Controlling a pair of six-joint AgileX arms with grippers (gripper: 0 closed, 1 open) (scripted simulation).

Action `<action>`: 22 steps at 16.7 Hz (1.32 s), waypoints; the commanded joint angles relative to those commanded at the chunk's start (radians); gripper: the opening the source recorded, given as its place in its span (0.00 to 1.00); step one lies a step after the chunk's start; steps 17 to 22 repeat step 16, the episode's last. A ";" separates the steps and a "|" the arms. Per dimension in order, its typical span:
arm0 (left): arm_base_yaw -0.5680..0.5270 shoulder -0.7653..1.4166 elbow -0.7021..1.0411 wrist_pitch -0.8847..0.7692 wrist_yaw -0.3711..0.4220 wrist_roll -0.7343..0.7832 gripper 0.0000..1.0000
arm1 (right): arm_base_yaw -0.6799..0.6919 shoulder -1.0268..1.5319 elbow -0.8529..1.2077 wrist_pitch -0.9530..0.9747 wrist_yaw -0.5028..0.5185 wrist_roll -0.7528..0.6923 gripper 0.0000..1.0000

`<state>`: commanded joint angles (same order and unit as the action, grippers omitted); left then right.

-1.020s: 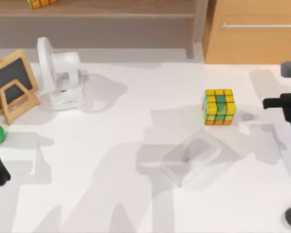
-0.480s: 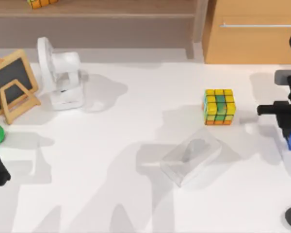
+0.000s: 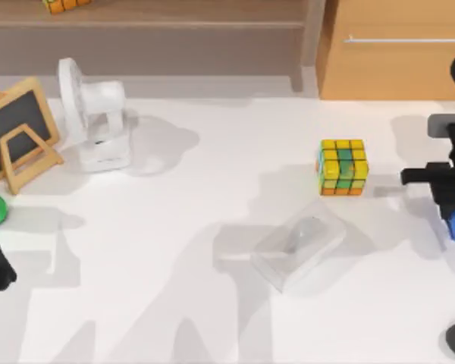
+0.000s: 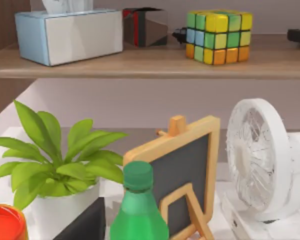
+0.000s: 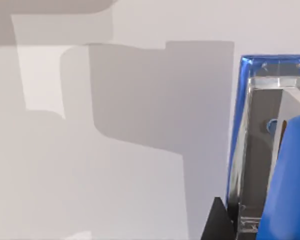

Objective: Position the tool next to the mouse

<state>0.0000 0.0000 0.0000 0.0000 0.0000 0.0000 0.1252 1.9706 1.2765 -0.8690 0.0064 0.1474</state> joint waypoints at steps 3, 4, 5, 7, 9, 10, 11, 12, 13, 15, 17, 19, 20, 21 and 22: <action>0.000 0.000 0.000 0.000 0.000 0.000 1.00 | 0.000 0.000 0.000 0.000 0.000 0.000 0.45; 0.000 0.000 0.000 0.000 0.000 0.000 1.00 | 0.000 0.000 0.000 0.000 0.000 0.000 0.53; 0.000 0.000 0.000 0.000 0.000 0.000 1.00 | 0.000 0.000 0.000 0.000 0.000 0.000 0.60; 0.000 0.000 0.000 0.000 0.000 0.000 1.00 | 0.000 0.000 0.000 0.000 0.000 0.000 0.75; 0.000 0.000 0.000 0.000 0.000 0.000 1.00 | 0.000 0.000 0.000 0.000 0.000 0.000 0.90; 0.000 0.000 0.000 0.000 0.000 0.000 1.00 | 0.000 0.000 0.000 0.000 0.000 0.000 0.98; 0.000 0.000 0.000 0.000 0.000 0.000 1.00 | 0.000 0.000 0.000 0.000 0.000 0.000 1.00; 0.000 0.000 0.000 0.000 0.000 0.000 1.00 | 0.000 0.000 0.000 0.000 0.000 0.000 1.00; 0.000 0.000 0.000 0.000 0.000 0.000 1.00 | 0.000 0.000 0.000 0.000 0.000 0.000 1.00; 0.000 0.000 0.000 0.000 0.000 0.000 1.00 | 0.000 0.000 0.000 0.000 0.000 0.000 1.00; 0.000 0.000 0.000 0.000 0.000 0.000 1.00 | 0.000 0.000 0.000 0.000 0.000 0.000 1.00; 0.000 0.000 0.000 0.000 0.000 0.000 1.00 | 0.000 0.000 0.000 0.000 0.000 0.000 1.00; 0.000 0.000 0.000 0.000 0.000 0.000 1.00 | 0.000 0.000 0.000 0.000 0.000 0.000 1.00; 0.000 0.000 0.000 0.000 0.000 0.000 1.00 | 0.000 0.000 0.000 0.000 0.000 0.000 1.00; 0.000 0.000 0.000 0.000 0.000 0.000 1.00 | 0.000 0.000 0.000 0.000 0.000 0.000 1.00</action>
